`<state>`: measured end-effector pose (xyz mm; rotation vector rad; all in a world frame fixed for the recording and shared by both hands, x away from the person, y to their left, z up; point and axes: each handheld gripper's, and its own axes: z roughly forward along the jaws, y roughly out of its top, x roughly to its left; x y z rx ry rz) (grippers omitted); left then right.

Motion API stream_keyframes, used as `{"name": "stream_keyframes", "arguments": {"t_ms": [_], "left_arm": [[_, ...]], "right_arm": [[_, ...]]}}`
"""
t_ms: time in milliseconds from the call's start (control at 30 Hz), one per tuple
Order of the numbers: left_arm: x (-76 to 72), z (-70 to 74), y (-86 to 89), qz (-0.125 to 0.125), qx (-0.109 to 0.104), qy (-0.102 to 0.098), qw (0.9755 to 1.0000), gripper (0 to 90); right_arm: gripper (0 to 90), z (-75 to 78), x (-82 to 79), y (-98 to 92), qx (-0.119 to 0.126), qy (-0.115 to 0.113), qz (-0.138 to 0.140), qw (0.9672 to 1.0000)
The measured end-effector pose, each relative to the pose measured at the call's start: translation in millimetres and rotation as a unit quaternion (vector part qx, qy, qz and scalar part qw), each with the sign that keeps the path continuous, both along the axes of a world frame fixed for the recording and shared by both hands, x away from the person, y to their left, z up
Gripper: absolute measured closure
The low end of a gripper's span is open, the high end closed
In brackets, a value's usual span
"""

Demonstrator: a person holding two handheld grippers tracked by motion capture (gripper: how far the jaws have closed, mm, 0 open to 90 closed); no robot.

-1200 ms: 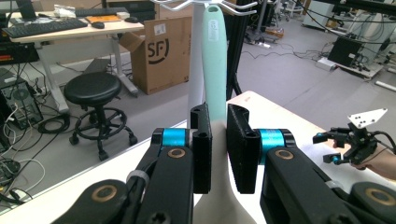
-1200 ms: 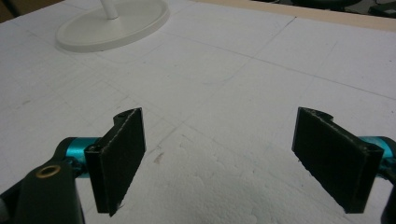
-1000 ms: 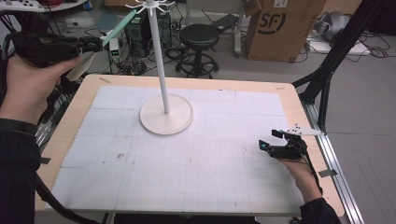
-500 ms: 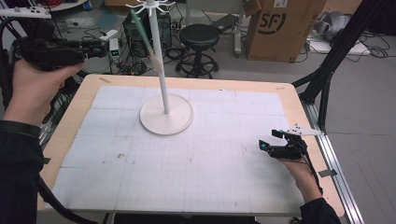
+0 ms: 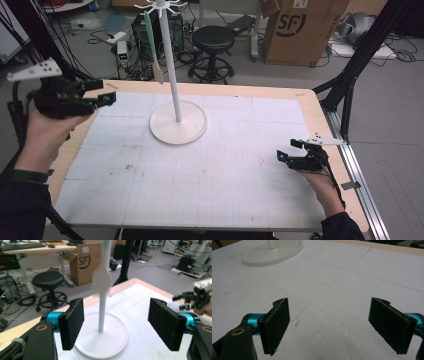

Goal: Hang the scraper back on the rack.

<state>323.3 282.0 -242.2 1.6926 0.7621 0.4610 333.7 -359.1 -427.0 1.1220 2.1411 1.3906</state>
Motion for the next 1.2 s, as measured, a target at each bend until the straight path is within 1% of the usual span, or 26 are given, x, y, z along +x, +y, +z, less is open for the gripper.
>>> {"name": "stream_keyframes", "arguments": {"t_ms": [100, 167, 233, 300, 333, 400, 467, 567, 667, 700, 767, 833, 867, 933, 1033, 1133, 1200], "left_arm": [[-7.0, -26.6, -1.7, -0.016, -0.002, -0.006, 0.9999, 26.2], [-11.1, -43.1, -4.0, -0.02, 0.002, -0.012, 0.9997, 24.7], [-13.9, -58.7, -5.5, -0.021, -0.005, -0.011, 0.9997, 23.0], [-16.4, -73.5, -5.8, -0.021, -0.013, -0.014, 0.9996, 22.1], [-17.3, -80.7, -6.2, -0.019, -0.016, -0.013, 0.9996, 22.0], [-18.7, -94.3, -6.5, -0.014, -0.014, -0.016, 0.9997, 21.7], [-19.2, -105.8, -6.5, -0.013, -0.015, -0.013, 0.9997, 21.3], [-20.7, -120.3, -6.3, -0.008, -0.028, -0.017, 0.9994, 19.9], [-20.6, -130.0, -6.1, -0.006, -0.022, -0.014, 0.9996, 19.9], [-20.8, -132.7, -6.6, -0.004, -0.024, -0.012, 0.9996, 19.9], [-19.9, -136.3, -7.8, -0.003, -0.012, -0.005, 0.9999, 19.9], [-19.2, -140.8, -8.7, -0.001, -0.015, -0.007, 0.9999, 20.3], [-18.5, -143.3, -9.1, -0.001, -0.02, -0.001, 0.9998, 20.8], [-17.1, -146.8, -10.0, 0.0, -0.012, 0.006, 0.9999, 20.8], [-17.0, -148.2, -11.0, -0.002, -0.009, 0.01, 0.9999, 20.8], [-17.4, -148.2, -11.7, -0.004, -0.013, 0.011, 0.9999, 20.8], [-17.3, -148.9, -12.0, -0.006, -0.009, 0.013, 0.9999, 20.8]], "right_arm": [[16.2, -0.4, 0.0, 1.1, -0.007, -0.002, 0.002, 1.0], [16.2, -0.9, -0.4, 2.5, -0.011, 0.002, 0.003, 0.9999], [16.2, -1.4, -0.6, 3.6, -0.015, 0.002, 0.006, 0.9999], [16.2, -1.6, -0.5, 4.0, -0.018, 0.002, 0.006, 0.9998], [16.1, -1.7, -0.8, 4.4, -0.017, 0.004, 0.006, 0.9998], [16.2, -1.7, -0.6, 4.3, -0.018, 0.002, 0.008, 0.9998], [16.1, -1.7, -0.6, 3.9, -0.018, 0.002, 0.007, 0.9998], [16.1, -2.0, -0.5, 4.1, -0.02, 0.003, 0.009, 0.9997], [16.1, -1.9, -1.1, 5.1, -0.02, 0.004, 0.009, 0.9997], [16.1, -1.9, -1.2, 5.3, -0.021, 0.004, 0.009, 0.9997], [16.1, -2.0, -1.1, 5.4, -0.021, 0.003, 0.011, 0.9997], [16.1, -2.0, -1.1, 5.4, -0.022, 0.003, 0.011, 0.9997], [16.2, -1.9, -1.2, 5.6, -0.022, 0.004, 0.011, 0.9997], [16.1, -2.0, -1.3, 5.7, -0.023, 0.003, 0.011, 0.9997], [16.1, -2.4, -1.1, 5.5, -0.023, 0.005, 0.013, 0.9996], [16.1, -2.7, -0.7, 5.2, -0.023, 0.006, 0.013, 0.9996], [16.1, -2.8, -0.8, 5.4, -0.023, 0.007, 0.013, 0.9996]]}}
